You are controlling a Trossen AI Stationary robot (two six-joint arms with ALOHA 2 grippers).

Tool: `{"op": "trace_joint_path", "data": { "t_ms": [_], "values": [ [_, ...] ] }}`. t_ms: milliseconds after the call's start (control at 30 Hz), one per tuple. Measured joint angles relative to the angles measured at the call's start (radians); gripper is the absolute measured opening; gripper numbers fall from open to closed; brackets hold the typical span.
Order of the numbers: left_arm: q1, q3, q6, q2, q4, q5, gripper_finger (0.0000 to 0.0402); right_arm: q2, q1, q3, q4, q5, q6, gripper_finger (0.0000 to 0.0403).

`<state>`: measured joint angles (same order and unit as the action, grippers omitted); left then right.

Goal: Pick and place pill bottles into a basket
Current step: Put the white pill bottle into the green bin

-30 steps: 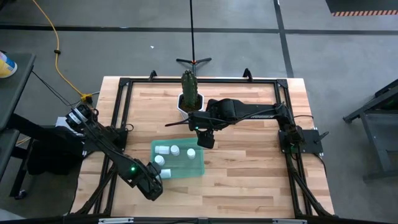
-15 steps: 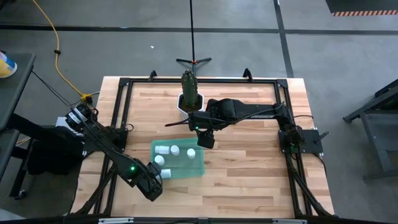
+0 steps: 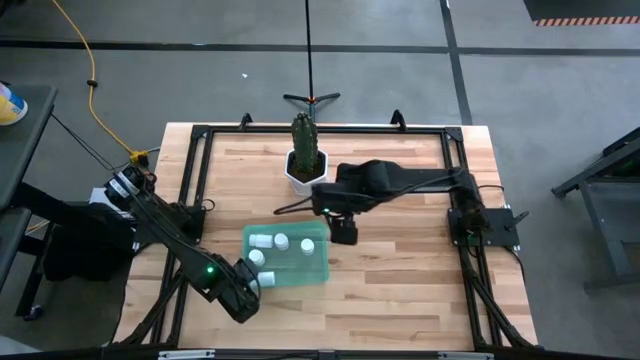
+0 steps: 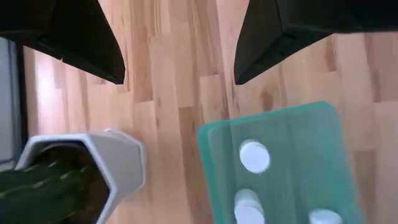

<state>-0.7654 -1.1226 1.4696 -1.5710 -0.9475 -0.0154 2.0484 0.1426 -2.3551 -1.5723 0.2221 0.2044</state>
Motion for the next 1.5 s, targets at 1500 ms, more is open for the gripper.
{"op": "trace_joint_path", "data": {
  "t_ms": [1500],
  "values": [
    [0.388, -0.102, -0.500, 0.195, -0.082, 0.070, 0.0193, -1.303, 0.263, 1.775, 1.594, 0.281, 0.445, 0.0293]
  ]
}}
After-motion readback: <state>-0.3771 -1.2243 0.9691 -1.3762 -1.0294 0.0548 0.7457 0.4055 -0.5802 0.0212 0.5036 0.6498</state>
